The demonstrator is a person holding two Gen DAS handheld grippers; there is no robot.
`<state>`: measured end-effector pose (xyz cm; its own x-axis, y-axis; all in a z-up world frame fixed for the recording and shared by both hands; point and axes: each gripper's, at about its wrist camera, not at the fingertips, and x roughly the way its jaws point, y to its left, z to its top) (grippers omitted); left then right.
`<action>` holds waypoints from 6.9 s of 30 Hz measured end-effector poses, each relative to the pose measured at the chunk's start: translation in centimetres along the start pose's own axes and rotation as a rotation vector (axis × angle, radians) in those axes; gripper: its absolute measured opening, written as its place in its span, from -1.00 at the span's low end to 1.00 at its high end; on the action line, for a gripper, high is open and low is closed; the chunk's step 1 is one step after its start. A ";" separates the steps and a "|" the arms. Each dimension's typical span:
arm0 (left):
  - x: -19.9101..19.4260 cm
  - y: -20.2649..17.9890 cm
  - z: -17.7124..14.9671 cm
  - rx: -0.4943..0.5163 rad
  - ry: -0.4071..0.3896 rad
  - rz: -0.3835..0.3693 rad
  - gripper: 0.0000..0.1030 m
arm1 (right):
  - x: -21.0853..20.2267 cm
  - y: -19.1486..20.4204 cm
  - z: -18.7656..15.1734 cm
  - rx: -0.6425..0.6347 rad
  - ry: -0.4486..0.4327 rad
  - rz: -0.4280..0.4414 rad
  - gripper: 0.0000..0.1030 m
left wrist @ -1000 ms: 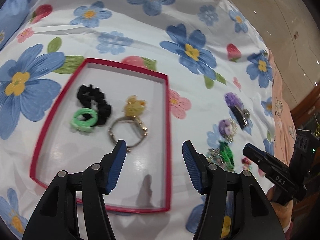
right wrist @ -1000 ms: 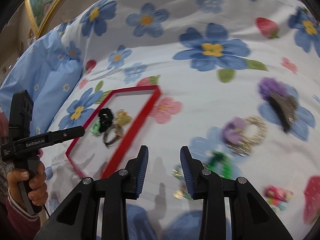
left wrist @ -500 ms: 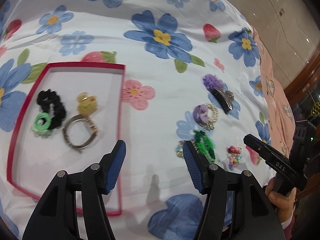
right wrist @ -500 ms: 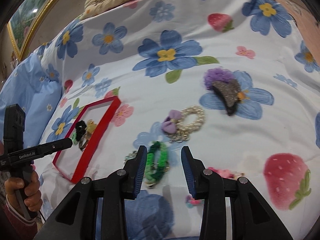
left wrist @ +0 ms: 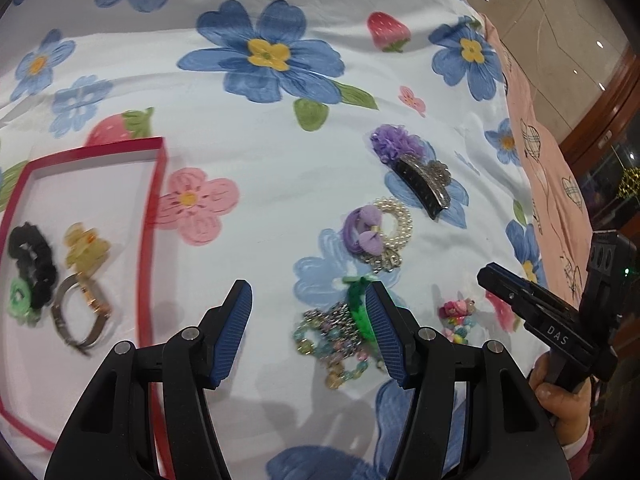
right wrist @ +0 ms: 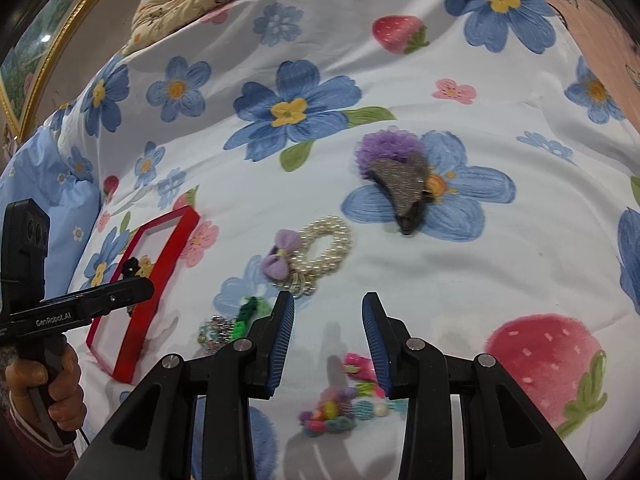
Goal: Organize jewelry
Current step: 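Grasp the purple bow tie with the left tool while the right tool grasps the pink flamingo clip, then carry both items over the red tray and open the left tool, then move both open tools from the tray back over the loose jewelry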
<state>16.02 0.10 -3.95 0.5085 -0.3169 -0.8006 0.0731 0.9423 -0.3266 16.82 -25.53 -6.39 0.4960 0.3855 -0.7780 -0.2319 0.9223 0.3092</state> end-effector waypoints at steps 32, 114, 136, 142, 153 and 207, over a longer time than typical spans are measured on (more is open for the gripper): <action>10.5 -4.0 3.7 0.120 0.089 -0.053 -0.76 | 3.6 -1.3 -2.4 -0.285 0.201 -0.073 -0.56; -7.6 23.6 -9.1 -0.388 -0.111 0.117 -0.76 | 13.3 29.7 -5.9 -0.544 0.312 0.320 -0.61; -6.7 24.2 -9.1 -0.404 -0.074 0.143 -0.42 | 14.6 31.0 -6.2 -0.624 0.373 0.294 -0.56; -7.5 24.0 -9.1 -0.403 -0.083 0.153 -0.28 | 14.7 31.0 -6.2 -0.622 0.380 0.291 -0.55; -9.8 23.2 -9.6 -0.407 -0.114 0.166 -0.23 | 13.2 30.7 -6.3 -0.592 0.361 0.312 -0.33; -3.0 0.0 -7.9 -0.020 0.032 -0.018 -0.06 | -3.2 1.8 -5.6 -0.030 0.064 0.081 -0.19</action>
<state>7.73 0.22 -5.55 0.4799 -0.3377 -0.8097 0.0650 0.9341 -0.3510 10.15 -25.27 -6.39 0.4203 0.4557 -0.7847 -0.2948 0.8864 0.3569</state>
